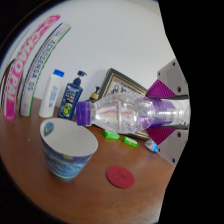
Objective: Pour water
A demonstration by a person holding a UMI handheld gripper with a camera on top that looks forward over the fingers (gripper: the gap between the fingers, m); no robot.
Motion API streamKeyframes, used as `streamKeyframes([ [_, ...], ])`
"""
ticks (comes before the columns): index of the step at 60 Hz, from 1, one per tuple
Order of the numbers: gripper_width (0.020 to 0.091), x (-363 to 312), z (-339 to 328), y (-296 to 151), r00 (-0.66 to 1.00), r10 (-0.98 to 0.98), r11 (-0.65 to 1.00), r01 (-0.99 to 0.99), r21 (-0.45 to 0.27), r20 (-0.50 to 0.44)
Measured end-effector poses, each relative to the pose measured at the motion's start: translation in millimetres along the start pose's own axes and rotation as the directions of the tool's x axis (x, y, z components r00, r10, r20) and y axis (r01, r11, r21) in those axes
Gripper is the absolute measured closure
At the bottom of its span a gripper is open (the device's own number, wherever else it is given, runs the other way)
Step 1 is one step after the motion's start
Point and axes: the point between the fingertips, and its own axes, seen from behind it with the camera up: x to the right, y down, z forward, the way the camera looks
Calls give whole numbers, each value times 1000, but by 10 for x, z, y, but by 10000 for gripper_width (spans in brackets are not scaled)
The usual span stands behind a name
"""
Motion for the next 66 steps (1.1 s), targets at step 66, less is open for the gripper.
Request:
streamKeyframes([
  [66,699,-1057,119,-566,-353,848,-281,-932,-229,395],
])
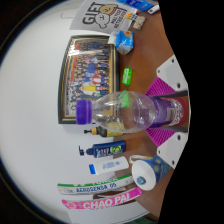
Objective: Pour water
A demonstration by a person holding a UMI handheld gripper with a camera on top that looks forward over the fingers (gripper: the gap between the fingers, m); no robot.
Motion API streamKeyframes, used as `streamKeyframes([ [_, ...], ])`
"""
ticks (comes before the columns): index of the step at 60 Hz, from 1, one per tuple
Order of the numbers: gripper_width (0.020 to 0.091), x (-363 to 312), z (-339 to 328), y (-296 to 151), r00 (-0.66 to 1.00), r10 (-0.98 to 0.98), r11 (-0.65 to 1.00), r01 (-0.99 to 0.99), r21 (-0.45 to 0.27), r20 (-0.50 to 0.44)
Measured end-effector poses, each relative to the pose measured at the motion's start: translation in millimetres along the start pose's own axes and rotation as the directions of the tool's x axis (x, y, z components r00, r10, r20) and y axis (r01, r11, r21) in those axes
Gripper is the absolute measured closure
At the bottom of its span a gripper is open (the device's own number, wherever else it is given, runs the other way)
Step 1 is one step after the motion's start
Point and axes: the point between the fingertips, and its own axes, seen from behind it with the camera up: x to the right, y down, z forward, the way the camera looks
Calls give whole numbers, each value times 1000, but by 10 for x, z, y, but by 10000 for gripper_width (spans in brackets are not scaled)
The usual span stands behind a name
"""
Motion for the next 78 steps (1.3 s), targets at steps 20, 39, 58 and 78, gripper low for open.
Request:
streamKeyframes([
  [20,248,31,-373,290,996,10,983,-27,-184,-93],
  [39,249,-401,-1723,-2,979,-2,970,-48,-239,-204],
  [58,248,-634,-2671,-15,968,-84,965,21,-260,-235],
  [78,251,-699,-3170,-65,979,-113,976,78,-206,-167],
])
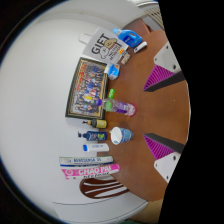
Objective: Pour water
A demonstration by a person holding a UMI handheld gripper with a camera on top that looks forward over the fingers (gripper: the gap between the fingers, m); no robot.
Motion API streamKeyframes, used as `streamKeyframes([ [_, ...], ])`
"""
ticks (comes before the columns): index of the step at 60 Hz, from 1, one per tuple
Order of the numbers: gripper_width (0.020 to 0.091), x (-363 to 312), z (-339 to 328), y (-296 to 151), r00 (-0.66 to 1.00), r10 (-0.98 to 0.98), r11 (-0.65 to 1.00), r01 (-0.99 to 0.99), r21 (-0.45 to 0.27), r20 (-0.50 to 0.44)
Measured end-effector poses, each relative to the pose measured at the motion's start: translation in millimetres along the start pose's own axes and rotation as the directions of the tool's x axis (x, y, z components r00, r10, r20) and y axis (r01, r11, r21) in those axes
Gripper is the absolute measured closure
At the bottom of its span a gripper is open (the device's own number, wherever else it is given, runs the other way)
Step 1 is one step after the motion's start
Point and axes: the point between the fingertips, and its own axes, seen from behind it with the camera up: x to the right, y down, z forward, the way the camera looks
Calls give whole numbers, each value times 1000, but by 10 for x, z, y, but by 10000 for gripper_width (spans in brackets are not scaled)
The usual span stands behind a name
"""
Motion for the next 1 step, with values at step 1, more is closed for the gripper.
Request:
streamKeyframes([
  [1,250,-6,-16,-10,1000,-1,1000,1,5,6],
])
